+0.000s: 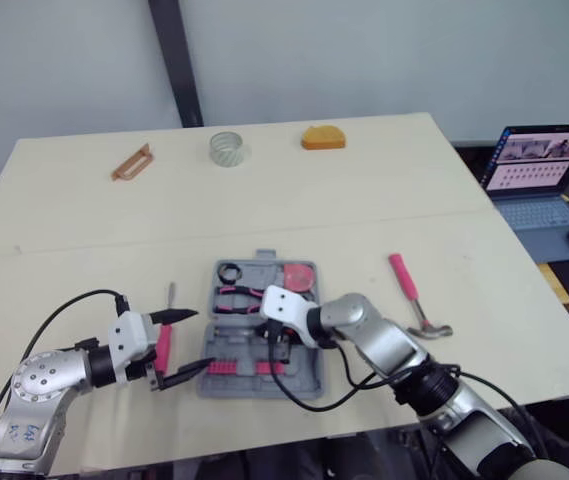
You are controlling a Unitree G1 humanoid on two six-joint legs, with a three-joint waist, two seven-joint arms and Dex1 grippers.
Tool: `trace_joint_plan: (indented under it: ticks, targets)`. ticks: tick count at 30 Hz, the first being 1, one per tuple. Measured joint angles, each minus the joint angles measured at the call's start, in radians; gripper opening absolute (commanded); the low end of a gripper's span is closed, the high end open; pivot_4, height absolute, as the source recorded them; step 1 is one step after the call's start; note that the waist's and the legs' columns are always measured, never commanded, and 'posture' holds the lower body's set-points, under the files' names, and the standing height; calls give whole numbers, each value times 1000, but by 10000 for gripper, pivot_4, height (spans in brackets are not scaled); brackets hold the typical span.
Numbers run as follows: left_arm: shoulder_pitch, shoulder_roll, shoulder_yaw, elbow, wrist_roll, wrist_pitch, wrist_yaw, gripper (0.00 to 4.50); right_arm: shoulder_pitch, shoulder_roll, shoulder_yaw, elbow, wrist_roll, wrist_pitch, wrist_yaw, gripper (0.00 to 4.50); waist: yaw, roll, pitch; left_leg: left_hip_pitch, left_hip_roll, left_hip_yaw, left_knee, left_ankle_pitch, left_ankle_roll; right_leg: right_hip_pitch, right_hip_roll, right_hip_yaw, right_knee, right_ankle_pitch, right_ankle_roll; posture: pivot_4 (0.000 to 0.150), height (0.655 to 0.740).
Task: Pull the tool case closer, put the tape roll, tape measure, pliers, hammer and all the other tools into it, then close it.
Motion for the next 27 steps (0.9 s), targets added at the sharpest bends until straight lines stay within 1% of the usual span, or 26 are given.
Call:
trace_joint_plan:
  ticks: [4,6,7,10,11,13,16,17,21,24,27]
  targets:
    - [-10,0,2,-16,-26,58,5,45000,36,-15,-62,-25,66,-9,36,558,5,1,3,-1,0,0,0,-1,0,0,0,0,-1,0,0,1500,7400]
    - [-22,4,5,-35,-53,119,17,45000,43,-29,-128,-72,141,18,65,558,9,2,6,-2,0,0,1,-1,0,-1,0,0,-1,0,0,1500,7400]
    - [-26,11,13,-38,-65,154,23,45000,42,-45,-177,-118,192,40,82,2819,11,2,7,-3,0,0,1,-1,0,-2,0,0,-1,0,0,1500,7400]
    - [-37,41,63,-37,-97,224,36,45000,34,-121,-330,-220,319,122,118,12660,20,2,7,-3,0,0,1,-1,0,-2,0,0,-1,0,0,1500,7400]
    - [-41,53,89,-31,-113,248,38,45000,40,-170,-383,-245,365,154,137,18325,23,1,8,-3,0,0,1,-1,1,-2,0,0,-1,0,0,1500,7400]
    - [-38,79,156,-5,-128,282,43,45000,79,-274,-488,-264,419,192,168,27539,28,1,8,-4,0,1,1,-2,1,-2,0,0,-3,0,0,1500,7400]
    - [1,114,277,83,-136,294,44,45000,206,-437,-644,-228,463,199,213,42527,30,0,9,-3,0,3,-1,-2,2,-2,0,0,-7,0,0,1500,7400]
    - [18,123,317,124,-136,299,44,45000,246,-481,-700,-194,465,188,222,43925,29,0,10,-3,0,4,-1,-2,2,-2,0,0,-7,0,0,1500,7400]
    - [80,133,431,231,-132,281,42,45000,375,-581,-867,-21,460,110,242,43925,19,-2,11,-2,0,8,-1,-2,2,-2,0,2,-8,0,0,1500,7400]
    - [100,134,481,300,-123,249,41,45000,406,-604,-941,103,436,17,232,43925,18,-2,11,-1,0,8,-1,-3,2,-2,0,3,-7,0,0,1500,7400]
    - [99,134,527,410,-117,215,45,45000,424,-605,-985,232,397,-80,180,43925,19,-2,12,-1,0,10,-1,-3,3,-3,0,3,-8,0,0,1500,7400]
